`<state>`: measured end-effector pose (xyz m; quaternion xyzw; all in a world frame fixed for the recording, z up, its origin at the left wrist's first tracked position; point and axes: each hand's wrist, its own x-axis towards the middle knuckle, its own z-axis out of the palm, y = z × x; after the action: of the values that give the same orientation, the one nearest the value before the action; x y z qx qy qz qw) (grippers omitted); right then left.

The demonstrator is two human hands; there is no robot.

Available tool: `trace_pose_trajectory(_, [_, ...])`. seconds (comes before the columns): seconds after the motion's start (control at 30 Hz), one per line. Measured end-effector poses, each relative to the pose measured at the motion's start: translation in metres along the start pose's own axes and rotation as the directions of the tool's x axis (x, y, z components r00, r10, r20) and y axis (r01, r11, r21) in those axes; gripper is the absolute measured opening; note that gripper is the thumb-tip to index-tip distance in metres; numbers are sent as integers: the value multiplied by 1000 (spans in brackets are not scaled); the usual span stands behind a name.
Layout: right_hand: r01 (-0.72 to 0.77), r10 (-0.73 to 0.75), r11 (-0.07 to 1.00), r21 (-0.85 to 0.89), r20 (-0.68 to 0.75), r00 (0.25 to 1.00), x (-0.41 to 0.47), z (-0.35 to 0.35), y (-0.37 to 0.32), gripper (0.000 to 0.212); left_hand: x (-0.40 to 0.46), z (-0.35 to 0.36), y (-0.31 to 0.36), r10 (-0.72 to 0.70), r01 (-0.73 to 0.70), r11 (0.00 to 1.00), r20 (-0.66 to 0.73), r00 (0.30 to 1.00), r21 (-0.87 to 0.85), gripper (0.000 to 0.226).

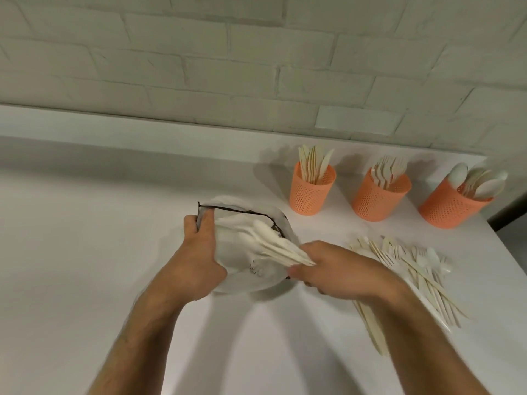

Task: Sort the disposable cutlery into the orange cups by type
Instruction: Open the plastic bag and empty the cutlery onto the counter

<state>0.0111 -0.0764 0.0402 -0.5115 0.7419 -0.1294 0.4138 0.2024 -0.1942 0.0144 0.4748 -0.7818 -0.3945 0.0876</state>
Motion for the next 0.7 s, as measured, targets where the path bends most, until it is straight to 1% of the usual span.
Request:
trace_pose_trajectory(0.03, [2, 3, 986, 168, -28, 1000, -13, -3, 12, 16, 1, 0, 1, -1, 1, 1000, -6, 1000, -11, 90])
trace_pose_trajectory(0.07, [18, 7, 954, 298, -80, 997, -25, -6, 22, 19, 2, 2, 2, 1, -2, 1000, -11, 1000, -21, 90])
trace_pose_trajectory(0.1, [46, 13, 924, 379, -152, 988, -34, -8, 32, 23, 3, 4, 3, 6, -6, 1000, -17, 1000, -28, 92])
trace_pose_trajectory(0.13, [68, 34, 911, 406, -238, 971, -40, -8, 43, 27, 3, 6, 5, 10, -11, 999, -22, 1000, -37, 93])
trace_pose_trajectory(0.17, [61, 76, 919, 390, -327, 942, -43, -7, 56, 27, 3, 9, 7, 15, -17, 999, -28, 999, -51, 95])
trace_pose_trajectory(0.2, [23, 132, 935, 353, -409, 903, -43, -6, 71, 27, 3, 12, 9, 21, -23, 997, -33, 999, -68, 96])
trace_pose_trajectory(0.27, [-112, 246, 955, 274, -526, 814, -42, -1, 99, 23, 4, 19, 15, 36, -39, 995, -41, 999, -87, 96])
trace_pose_trajectory(0.33, [-278, 340, 940, 196, -576, 743, -39, 4, 121, 15, 4, 26, 21, 47, -51, 995, -50, 998, -89, 94])
trace_pose_trajectory(0.4, [-392, 375, 912, 120, -627, 683, -38, 9, 131, 24, 4, 33, 28, 57, -63, 993, -60, 997, -98, 92])
trace_pose_trajectory(0.43, [-421, 383, 901, 103, -645, 662, -37, 11, 133, 28, 2, 35, 32, 58, -65, 992, -61, 996, -106, 90])
trace_pose_trajectory(0.47, [-440, 390, 893, 95, -653, 649, -37, 12, 134, 32, 0, 38, 35, 56, -63, 991, -61, 997, -117, 87])
trace_pose_trajectory(0.53, [-473, 420, 876, 95, -633, 650, -37, 13, 134, 47, -5, 39, 39, 33, -38, 989, -42, 999, -141, 75])
trace_pose_trajectory(0.6, [-518, 451, 852, 72, -603, 658, -40, 12, 133, 60, -12, 37, 39, 12, -13, 992, -9, 1000, -125, 55])
trace_pose_trajectory(0.67, [-572, 467, 820, 3, -581, 666, -45, 10, 125, 65, -19, 31, 38, 20, -20, 997, 3, 1000, -80, 31])
trace_pose_trajectory(0.7, [-608, 471, 793, -44, -589, 657, -48, 9, 121, 66, -23, 28, 37, 33, -34, 998, -18, 999, -46, 25])
